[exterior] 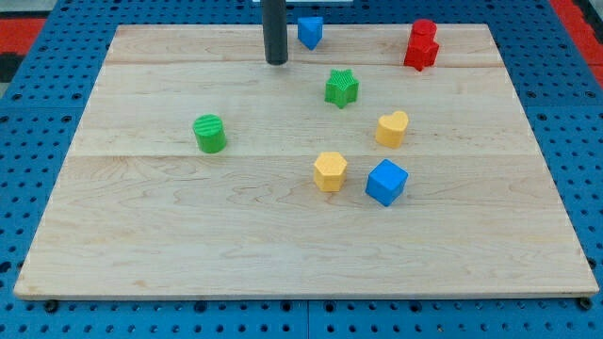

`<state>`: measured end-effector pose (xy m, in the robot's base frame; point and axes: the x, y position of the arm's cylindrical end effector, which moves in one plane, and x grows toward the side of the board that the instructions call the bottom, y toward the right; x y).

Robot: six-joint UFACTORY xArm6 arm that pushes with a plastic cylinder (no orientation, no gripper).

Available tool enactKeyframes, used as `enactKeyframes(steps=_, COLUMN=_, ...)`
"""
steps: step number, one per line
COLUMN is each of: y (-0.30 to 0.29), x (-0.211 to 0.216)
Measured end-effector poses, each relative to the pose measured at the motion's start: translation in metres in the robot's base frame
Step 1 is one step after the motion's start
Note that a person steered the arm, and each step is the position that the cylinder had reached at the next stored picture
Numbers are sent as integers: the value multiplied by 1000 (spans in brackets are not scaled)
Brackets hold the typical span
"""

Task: Push the yellow heart to the center right of the board

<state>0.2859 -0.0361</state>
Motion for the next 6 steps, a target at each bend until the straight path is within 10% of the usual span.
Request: enactKeyframes(steps=6, y=240, x=158)
